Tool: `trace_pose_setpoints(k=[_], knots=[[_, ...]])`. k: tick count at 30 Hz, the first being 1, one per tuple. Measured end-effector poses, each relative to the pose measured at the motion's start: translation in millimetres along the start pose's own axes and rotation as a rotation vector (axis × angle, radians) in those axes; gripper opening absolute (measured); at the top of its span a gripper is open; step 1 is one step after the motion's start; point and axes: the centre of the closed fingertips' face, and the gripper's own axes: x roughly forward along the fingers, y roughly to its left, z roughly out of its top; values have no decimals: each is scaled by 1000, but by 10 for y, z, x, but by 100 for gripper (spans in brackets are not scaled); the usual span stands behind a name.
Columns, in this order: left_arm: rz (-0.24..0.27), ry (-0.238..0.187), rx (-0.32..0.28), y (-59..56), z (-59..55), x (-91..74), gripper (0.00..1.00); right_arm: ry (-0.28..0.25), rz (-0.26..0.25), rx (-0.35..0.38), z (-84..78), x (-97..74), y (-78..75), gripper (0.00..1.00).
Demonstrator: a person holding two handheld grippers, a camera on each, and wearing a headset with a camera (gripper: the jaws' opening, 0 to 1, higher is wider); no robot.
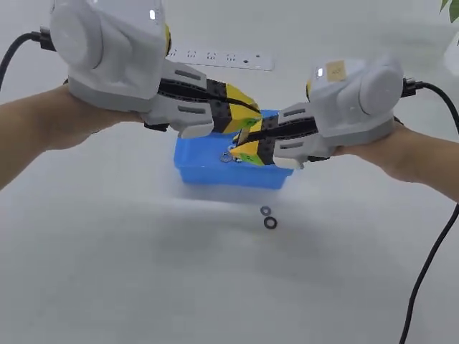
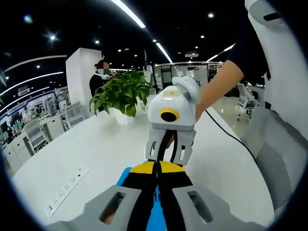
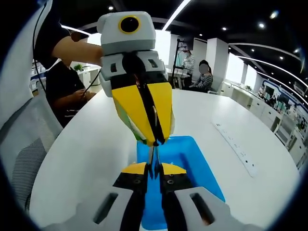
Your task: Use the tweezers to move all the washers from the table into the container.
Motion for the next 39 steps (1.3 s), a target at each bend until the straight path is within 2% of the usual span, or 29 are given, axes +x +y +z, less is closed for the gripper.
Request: trace_pose_setpoints(k=[4, 8, 13, 20, 26, 28, 30, 34, 36, 39], knots=[[19, -12, -8, 55, 22, -11, 4, -2, -23, 18, 19, -30, -40, 12], [37, -2, 6, 94, 21, -28, 4, -12, -41, 50, 58, -41, -77, 15], [66, -10, 7, 157, 62, -98, 4, -22, -54, 81, 99, -77, -77, 25], [108, -48, 1, 226, 169, -198, 4, -24, -83, 70, 144, -123, -19, 37], [125, -52, 5, 121, 231, -283, 4, -109, -163, 79, 276, -326, 68, 53], [134, -80, -41, 73, 243, -292, 4, -114, -181, 76, 269, -395, 114, 56], [144, -93, -58, 15, 240, -289, 4, -110, -203, 69, 233, -476, 168, 60], [150, -92, -65, -139, 242, -246, 4, -122, -245, 96, 147, -653, 258, 67], [150, -93, -62, -241, 310, -205, 4, -127, -269, 111, 100, -746, 297, 68], [149, -105, -61, -308, 380, -197, 4, -127, -301, 121, 14, -873, 366, 70]])
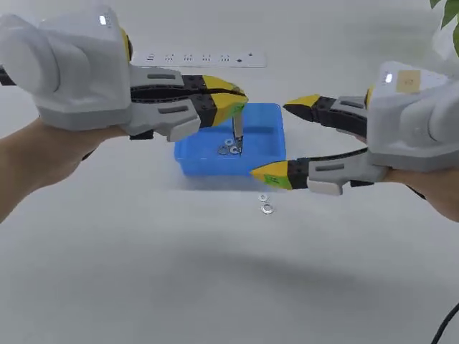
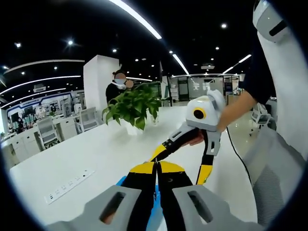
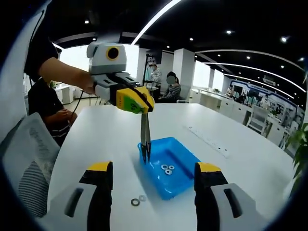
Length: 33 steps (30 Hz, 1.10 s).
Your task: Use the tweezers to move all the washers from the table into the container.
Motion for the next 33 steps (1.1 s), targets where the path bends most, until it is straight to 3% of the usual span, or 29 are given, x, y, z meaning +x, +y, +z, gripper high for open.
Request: trace_pose_setpoints(k=[7, 8, 12, 16, 19, 24, 27, 33], knots=[[-3, -3, -9, -192, -32, 60, 4, 105, 1, 26, -436, -368, 187, 78], [0, -22, -22, -230, -19, 76, 4, 115, 1, 24, -478, -401, 221, 79], [3, -17, -16, -324, -78, 130, 5, 121, 13, 64, -599, -525, 437, 80], [2, 0, -29, -402, -188, 164, 5, 145, -11, 82, -707, -583, 562, 91], [-4, 13, -19, -474, -257, 166, 5, 149, -23, 98, -765, -604, 608, 100], [-14, 47, -16, -540, -387, 194, 5, 158, -12, 123, -839, -634, 691, 100], [-14, 45, -19, -567, -422, 223, 5, 171, 0, 124, -869, -660, 742, 100], [-21, 56, -15, -582, -512, 308, 5, 148, -7, 150, -844, -705, 773, 100]])
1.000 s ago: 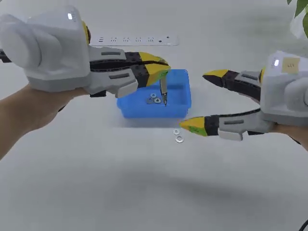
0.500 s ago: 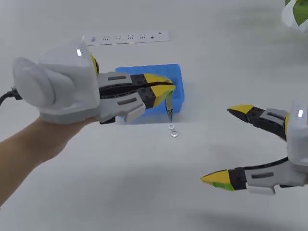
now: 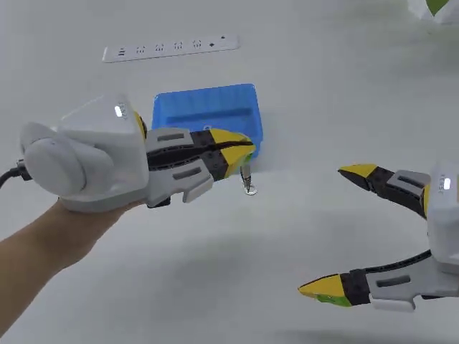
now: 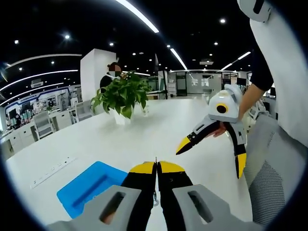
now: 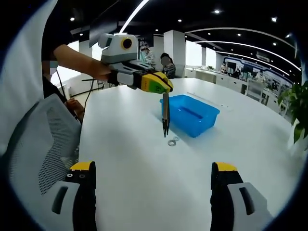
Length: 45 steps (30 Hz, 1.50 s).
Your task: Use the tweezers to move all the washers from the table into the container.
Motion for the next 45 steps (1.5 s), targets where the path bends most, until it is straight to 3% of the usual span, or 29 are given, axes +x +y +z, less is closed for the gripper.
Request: trace_pose_setpoints(k=[12, 24, 30, 33, 37, 45], knots=[[-15, 16, -2, 6, -103, 125, 5, -23, 3, 97, -111, -41, 43, 100], [-29, 34, -2, 23, -188, 136, 5, -16, 10, 117, -141, -24, 68, 100], [-65, 51, -53, 33, -184, 142, 5, -23, 20, 106, -69, 46, 39, 100], [-79, 85, -59, 54, -183, 156, 5, -77, 33, 70, 87, 123, -29, 90], [-98, 107, -90, 78, -194, 164, 5, -88, 52, 59, 186, 252, -124, 82], [-110, 112, -137, 83, -219, 122, 5, -42, 185, -8, 226, 546, -196, 54]])
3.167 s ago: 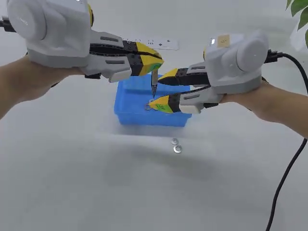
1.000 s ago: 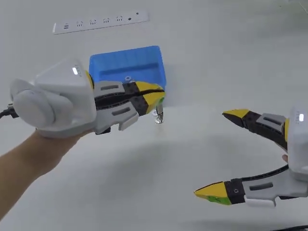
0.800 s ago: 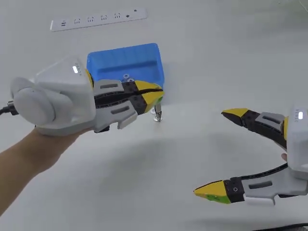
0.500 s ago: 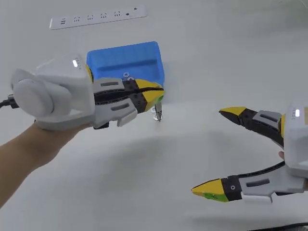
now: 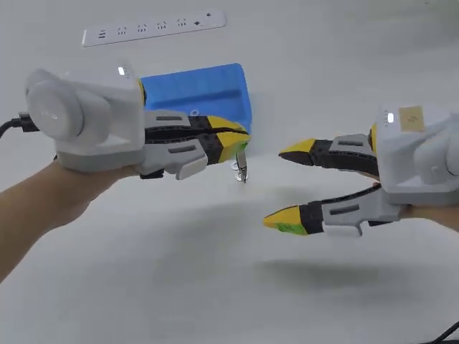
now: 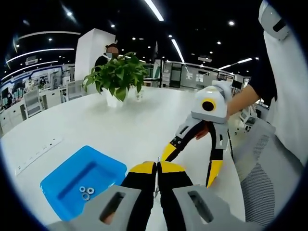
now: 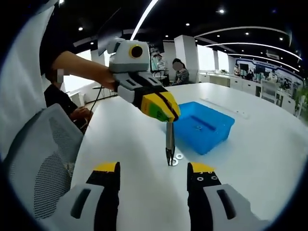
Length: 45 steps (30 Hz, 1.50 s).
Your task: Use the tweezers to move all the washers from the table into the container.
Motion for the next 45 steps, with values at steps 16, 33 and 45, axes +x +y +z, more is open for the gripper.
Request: trace_pose_setpoints(k=[16, 33, 45], knots=[[-11, 11, -12, -23, -35, -5, 5, 102, 148, -134, 40, 475, -130, 26], [-19, 23, -3, -71, -48, 22, 5, 130, 217, -213, -9, 502, -117, 10], [-11, 59, 21, -161, -67, 59, 10, 123, 153, -250, -16, 475, -119, 10]])
